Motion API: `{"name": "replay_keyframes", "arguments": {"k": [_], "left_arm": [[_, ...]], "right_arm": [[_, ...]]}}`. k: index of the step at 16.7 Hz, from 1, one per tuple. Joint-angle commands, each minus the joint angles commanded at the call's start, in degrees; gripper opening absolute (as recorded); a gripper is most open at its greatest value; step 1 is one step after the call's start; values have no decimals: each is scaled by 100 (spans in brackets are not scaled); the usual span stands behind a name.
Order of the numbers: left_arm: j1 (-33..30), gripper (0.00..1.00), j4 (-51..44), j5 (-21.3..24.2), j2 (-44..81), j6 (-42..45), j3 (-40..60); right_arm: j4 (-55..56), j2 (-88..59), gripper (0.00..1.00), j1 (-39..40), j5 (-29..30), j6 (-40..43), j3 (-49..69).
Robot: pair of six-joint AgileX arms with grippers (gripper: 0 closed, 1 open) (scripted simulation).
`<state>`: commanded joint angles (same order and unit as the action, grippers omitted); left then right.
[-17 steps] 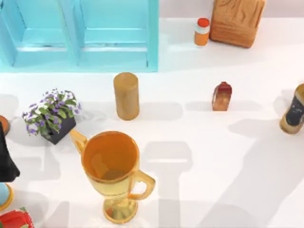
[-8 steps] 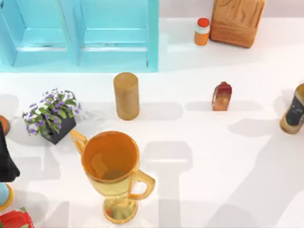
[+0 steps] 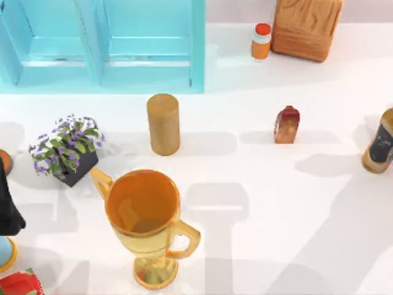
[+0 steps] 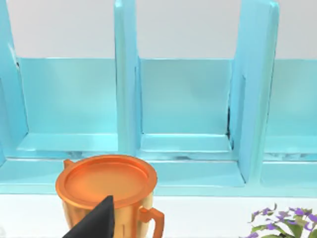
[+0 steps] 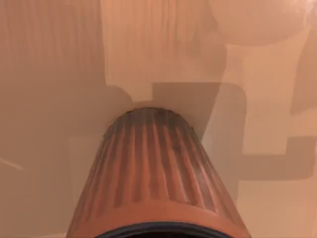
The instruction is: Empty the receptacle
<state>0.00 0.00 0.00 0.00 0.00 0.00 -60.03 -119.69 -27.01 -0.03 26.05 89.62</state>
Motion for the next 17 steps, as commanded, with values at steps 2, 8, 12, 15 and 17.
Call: {"name": "replay_keyframes", "arguments": {"k": [2, 8, 12, 15, 17], "left_arm": [[0, 100, 0, 0, 0, 0, 0], [0, 100, 0, 0, 0, 0, 0], [0, 100, 0, 0, 0, 0, 0], [0, 100, 0, 0, 0, 0, 0], [0, 100, 0, 0, 0, 0, 0]], "right_arm": [[0, 0, 10, 0, 0, 0, 0], [0, 0, 0, 0, 0, 0, 0], [-3, 3, 0, 1, -4, -8, 2], [-229, -18, 0, 22, -16, 6, 227], [-685, -31, 0, 19, -17, 16, 679]]}}
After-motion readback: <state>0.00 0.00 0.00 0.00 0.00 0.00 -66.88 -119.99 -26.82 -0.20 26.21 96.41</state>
